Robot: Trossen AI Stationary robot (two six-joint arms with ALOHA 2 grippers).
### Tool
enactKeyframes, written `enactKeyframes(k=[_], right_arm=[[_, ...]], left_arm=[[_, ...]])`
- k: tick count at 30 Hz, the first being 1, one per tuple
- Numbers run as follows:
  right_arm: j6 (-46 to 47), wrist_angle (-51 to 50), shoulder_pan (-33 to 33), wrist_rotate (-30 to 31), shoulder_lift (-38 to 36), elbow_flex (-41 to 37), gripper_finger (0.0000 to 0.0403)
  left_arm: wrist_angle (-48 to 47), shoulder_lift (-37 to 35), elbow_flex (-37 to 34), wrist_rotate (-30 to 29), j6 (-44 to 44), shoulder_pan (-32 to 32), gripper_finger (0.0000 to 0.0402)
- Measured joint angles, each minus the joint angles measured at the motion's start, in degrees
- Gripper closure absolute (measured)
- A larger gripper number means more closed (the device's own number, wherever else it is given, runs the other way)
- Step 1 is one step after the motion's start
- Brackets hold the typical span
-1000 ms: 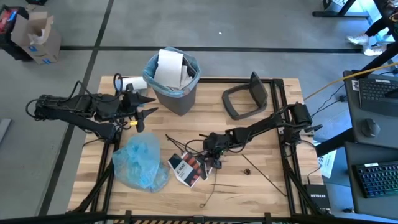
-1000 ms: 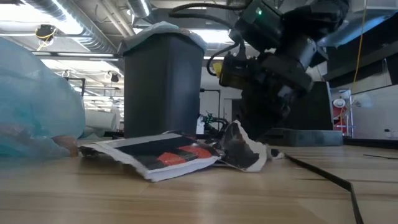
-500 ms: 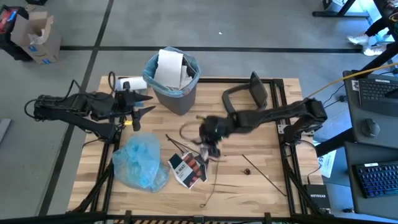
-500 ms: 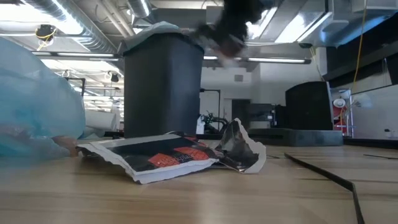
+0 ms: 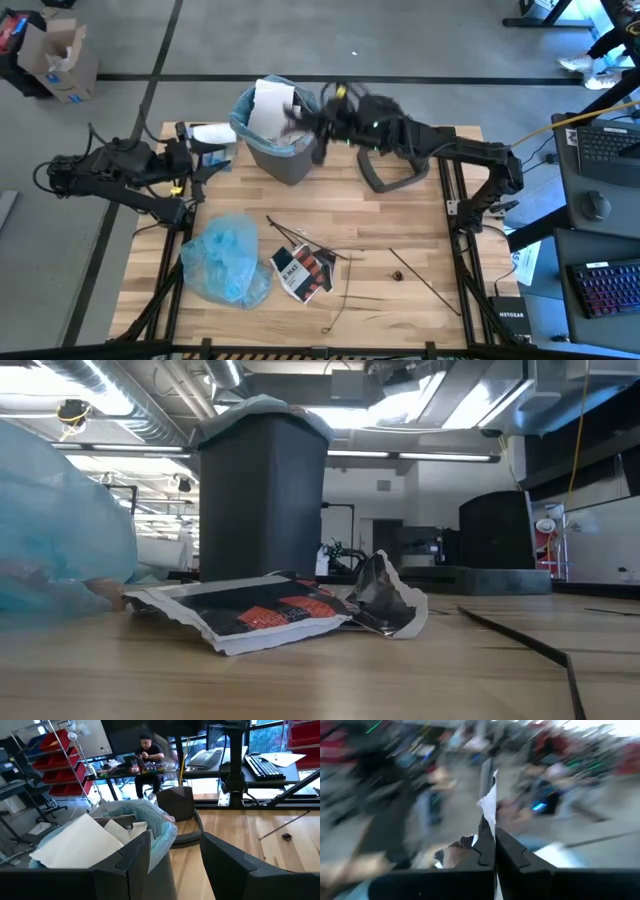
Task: Pick and place trash into bin
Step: Put the white paper into the trash bin, then put the white paper and zip tie into the trash bin
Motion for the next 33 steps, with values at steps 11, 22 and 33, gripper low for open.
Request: enactKeyframes(k=[11, 22, 33], right_arm=[[1.77, 7.91, -7.69, -0.66, 6.53, -0.17, 0.0297], [2.89, -8.18, -7.63, -1.90, 0.60, -0.14, 0.0138], [7.47, -37.83, -2.63, -12.74, -2.96, -0.64, 0.0144]], left_arm=[[-0.36, 0.16, 0.00, 0.00, 0.58, 0.00, 0.0235], [-1.21, 0.34, 0.00, 0.01, -1.80, 0.00, 0.0235], [-1.77, 2.17, 0.00, 0.02, -5.21, 0.00, 0.0235]])
